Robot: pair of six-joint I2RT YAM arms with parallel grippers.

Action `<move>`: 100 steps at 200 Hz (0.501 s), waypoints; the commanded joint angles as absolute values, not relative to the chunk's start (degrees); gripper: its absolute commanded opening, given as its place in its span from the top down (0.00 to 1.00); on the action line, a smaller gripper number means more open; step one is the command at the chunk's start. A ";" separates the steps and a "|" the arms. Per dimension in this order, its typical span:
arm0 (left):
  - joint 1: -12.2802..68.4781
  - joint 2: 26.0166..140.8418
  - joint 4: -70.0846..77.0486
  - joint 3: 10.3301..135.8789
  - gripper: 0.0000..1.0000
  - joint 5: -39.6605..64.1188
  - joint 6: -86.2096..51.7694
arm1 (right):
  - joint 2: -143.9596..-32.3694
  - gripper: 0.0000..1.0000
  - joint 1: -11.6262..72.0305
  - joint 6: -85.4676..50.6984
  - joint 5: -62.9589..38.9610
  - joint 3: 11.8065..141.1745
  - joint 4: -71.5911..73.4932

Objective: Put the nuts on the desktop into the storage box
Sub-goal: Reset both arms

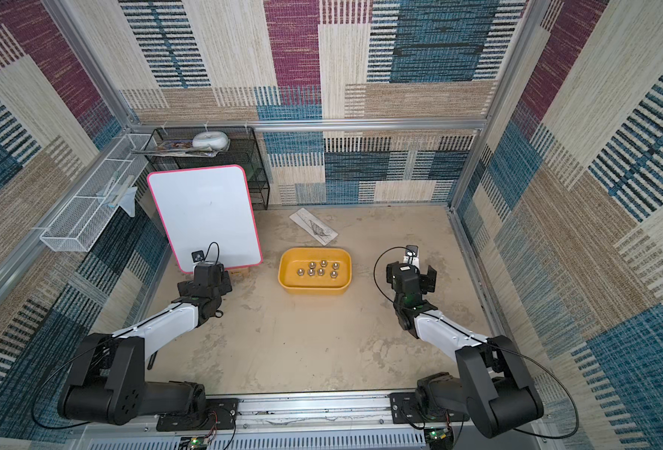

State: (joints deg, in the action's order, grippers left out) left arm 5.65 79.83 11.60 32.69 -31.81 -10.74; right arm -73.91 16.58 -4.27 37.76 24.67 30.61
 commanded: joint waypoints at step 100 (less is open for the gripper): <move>0.55 86.99 44.94 23.83 0.01 -9.97 -1.78 | -84.17 0.01 5.27 2.39 16.50 15.15 66.65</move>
State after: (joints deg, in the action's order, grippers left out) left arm 1.21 87.33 40.34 23.90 -15.70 -2.48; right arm -83.55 6.33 2.13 21.71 14.63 61.47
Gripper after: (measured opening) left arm 0.983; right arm 0.994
